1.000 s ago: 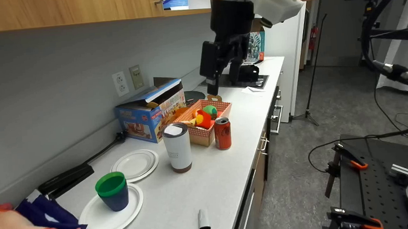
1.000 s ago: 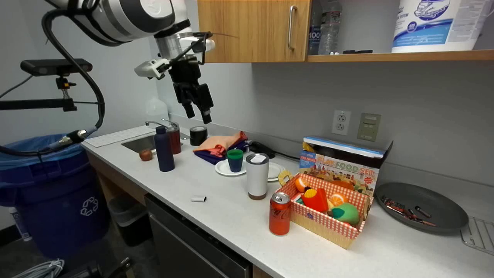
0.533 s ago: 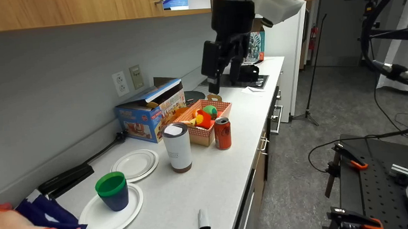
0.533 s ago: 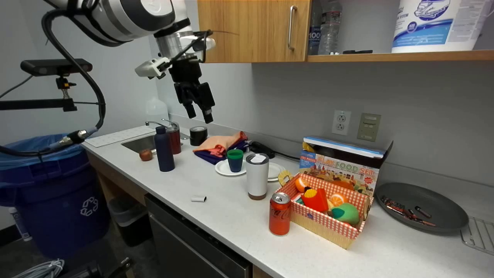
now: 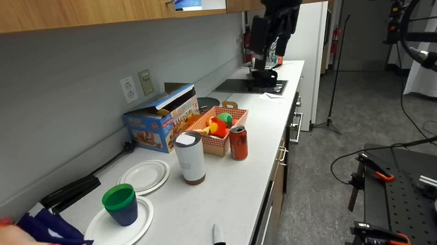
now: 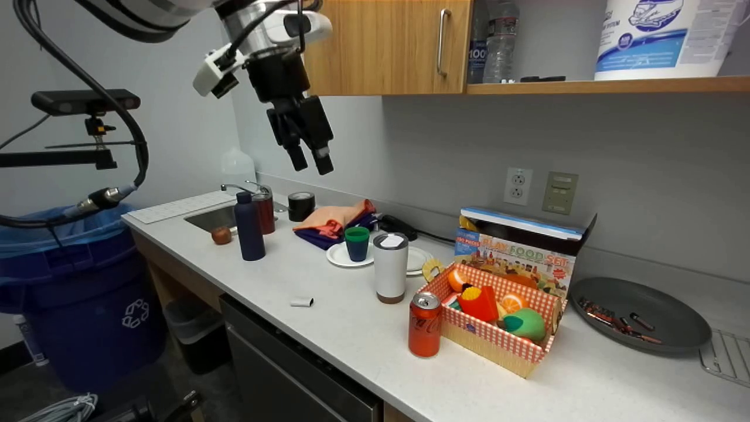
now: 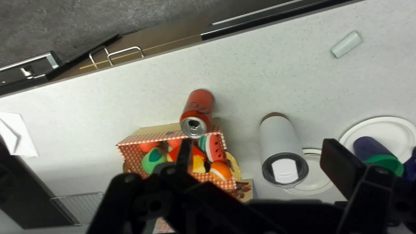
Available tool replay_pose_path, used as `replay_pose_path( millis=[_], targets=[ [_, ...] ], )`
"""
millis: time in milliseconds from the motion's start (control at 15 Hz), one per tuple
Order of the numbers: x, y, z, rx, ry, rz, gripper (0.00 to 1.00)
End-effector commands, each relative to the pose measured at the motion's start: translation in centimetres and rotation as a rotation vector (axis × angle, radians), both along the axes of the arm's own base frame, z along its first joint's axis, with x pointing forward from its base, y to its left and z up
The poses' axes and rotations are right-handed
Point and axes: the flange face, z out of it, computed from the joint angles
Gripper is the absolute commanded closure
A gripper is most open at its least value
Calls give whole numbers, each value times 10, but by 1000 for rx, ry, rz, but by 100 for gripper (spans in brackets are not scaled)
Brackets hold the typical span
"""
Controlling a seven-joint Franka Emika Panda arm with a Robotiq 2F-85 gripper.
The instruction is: Push closed the cupboard door
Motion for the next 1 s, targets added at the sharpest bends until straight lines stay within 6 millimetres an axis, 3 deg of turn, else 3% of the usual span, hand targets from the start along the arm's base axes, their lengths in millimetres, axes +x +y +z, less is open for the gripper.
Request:
replay_pose_path(
  millis=[0, 267, 333, 467, 733, 933],
  targets=[
    [-33, -46, 24, -51, -62, -87, 0],
    [-49, -88, 52, -50, -175, -251, 0],
    [-32, -76, 42, -40, -111, -174, 0],
    [-38, -87, 52, -37, -142, -223, 0],
    [-41, -88, 52, -35, -147, -238, 0],
    [-33, -125, 68, -14, -170, -364, 0]
  ],
)
